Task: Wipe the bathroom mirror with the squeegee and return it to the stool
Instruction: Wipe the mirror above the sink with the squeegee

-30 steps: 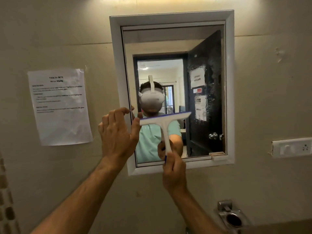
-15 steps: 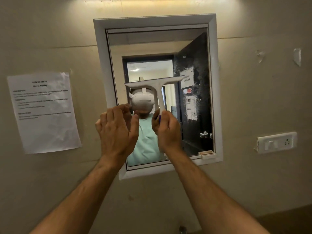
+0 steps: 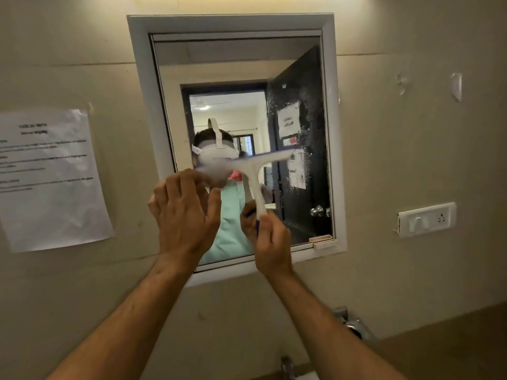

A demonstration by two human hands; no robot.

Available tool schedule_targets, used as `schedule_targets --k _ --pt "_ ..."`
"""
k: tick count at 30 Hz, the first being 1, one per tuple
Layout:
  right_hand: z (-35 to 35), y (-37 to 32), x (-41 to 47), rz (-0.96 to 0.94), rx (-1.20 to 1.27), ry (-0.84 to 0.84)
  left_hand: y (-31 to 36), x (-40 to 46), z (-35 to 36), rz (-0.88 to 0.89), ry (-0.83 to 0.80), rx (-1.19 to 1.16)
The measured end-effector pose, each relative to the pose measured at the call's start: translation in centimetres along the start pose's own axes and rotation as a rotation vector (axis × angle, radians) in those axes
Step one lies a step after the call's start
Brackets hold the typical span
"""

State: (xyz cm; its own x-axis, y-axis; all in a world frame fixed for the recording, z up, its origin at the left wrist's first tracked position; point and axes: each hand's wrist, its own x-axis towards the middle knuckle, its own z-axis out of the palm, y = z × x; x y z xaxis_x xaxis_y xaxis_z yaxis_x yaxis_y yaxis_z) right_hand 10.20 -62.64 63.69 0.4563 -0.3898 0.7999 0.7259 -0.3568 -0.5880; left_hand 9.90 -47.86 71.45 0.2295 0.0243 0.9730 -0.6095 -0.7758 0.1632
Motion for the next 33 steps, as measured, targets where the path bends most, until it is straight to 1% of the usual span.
schedule_targets --k 3,6,11,15,18,21,24,27,30,33 --pt "0.9 -3.3 3.9 -0.01 -0.073 0.037 0.0 0.0 -0.2 -0.006 0.004 -0.009" --pt "1.3 -3.7 5.1 0.033 -0.072 0.039 -0.2 -0.1 -0.4 -0.016 -0.004 -0.021" --pt "0.3 -0.1 -0.3 0.074 0.01 0.045 -1.3 -0.8 -0.7 -0.015 -0.003 -0.003" --pt "-0.3 2.6 -4.4 0.114 -0.013 0.084 -1.7 -1.3 -0.9 -0.011 -0.017 0.007" --pt "-1.1 3.7 -6.1 0.101 -0.032 0.071 -1.8 -1.4 -0.9 -0.01 -0.039 0.002" --pt "-1.5 2.5 -5.1 0.068 -0.073 0.025 -1.6 -1.6 -0.9 -0.012 -0.041 0.0" --pt "-1.1 -0.1 -1.7 0.012 -0.077 0.017 -1.0 -1.9 -0.8 -0.013 -0.042 -0.004" --pt "-0.6 -1.6 0.5 0.037 -0.078 0.012 -0.4 -2.2 -0.5 -0.026 -0.049 -0.011" --pt "-0.9 -0.6 -0.4 0.064 -0.05 0.007 -0.2 -2.5 -0.2 -0.033 -0.043 -0.009" --pt "-1.5 1.9 -3.5 0.101 -0.025 0.004 -0.2 -3.0 0.1 -0.034 -0.039 0.015"
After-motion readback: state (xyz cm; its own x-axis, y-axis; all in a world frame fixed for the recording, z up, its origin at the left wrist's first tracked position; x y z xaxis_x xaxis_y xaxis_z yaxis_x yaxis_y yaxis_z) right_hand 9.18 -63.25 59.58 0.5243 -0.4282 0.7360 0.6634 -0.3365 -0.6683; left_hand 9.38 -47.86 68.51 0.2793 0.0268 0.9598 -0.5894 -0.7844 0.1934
